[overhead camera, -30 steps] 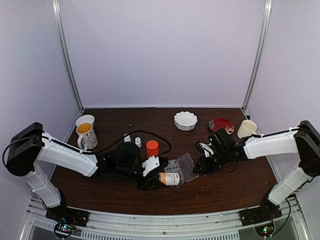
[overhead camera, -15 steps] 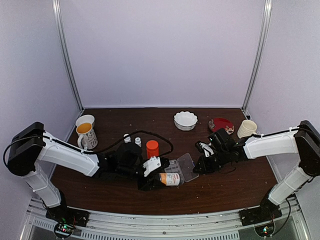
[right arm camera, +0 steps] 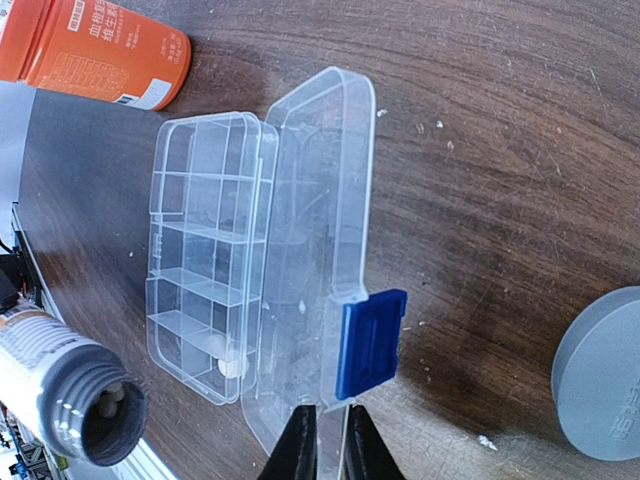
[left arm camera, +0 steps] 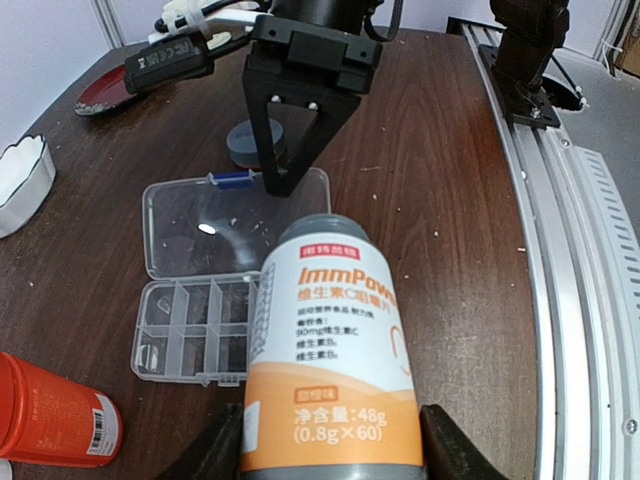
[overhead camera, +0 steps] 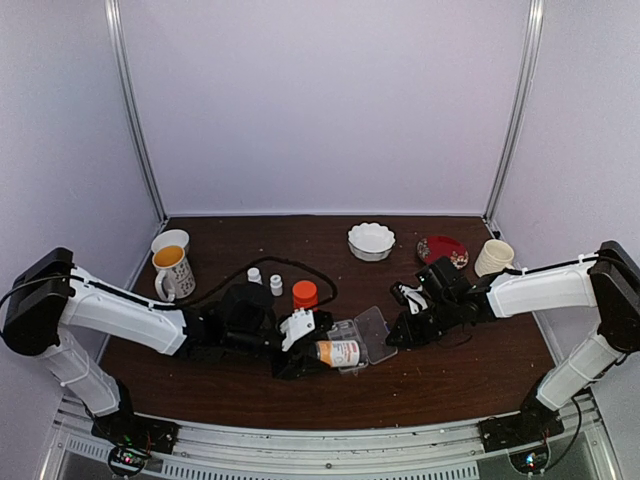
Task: Sort the pills into containers
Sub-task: Pour the pill into the compartment of the pill container.
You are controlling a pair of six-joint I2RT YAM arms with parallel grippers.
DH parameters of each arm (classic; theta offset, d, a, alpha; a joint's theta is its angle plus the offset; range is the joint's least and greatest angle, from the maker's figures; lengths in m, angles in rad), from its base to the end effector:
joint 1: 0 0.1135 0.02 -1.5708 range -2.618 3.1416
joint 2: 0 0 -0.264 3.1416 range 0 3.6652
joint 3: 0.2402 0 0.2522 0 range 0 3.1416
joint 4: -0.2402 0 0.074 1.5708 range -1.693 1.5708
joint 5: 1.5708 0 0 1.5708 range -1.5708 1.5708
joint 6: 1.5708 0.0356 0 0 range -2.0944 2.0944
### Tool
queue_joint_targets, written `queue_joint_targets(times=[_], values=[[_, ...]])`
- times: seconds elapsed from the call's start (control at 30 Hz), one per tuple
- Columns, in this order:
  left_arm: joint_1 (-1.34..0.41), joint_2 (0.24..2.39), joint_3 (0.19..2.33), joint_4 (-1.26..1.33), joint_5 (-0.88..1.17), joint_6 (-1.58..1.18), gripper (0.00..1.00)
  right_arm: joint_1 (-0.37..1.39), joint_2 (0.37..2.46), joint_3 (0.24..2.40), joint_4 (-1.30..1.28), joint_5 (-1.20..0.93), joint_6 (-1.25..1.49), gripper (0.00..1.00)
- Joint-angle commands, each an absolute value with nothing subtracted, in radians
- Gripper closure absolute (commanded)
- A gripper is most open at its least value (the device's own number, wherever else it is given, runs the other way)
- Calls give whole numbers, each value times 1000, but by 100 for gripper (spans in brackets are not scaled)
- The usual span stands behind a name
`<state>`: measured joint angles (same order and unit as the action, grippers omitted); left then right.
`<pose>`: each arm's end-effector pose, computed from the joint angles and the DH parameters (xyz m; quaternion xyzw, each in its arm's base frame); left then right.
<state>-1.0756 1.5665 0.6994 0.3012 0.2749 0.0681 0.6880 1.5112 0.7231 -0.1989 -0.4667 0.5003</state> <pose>0.1409 -0.2813 0.1715 0.5253 0.6943 -0.3354 0.3598 0.2045 0.1888 0.1574 -0.1536 0.9214 0.3402 0.1080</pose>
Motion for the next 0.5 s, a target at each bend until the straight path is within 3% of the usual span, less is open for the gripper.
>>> queue_joint_targets(times=[0.0, 0.47], values=[[-1081, 1525, 686, 358, 272, 54, 100, 693, 1514, 744, -215, -439, 490, 90], [-1081, 1483, 587, 351, 216, 39, 100, 693, 1511, 744, -218, -439, 489, 90]])
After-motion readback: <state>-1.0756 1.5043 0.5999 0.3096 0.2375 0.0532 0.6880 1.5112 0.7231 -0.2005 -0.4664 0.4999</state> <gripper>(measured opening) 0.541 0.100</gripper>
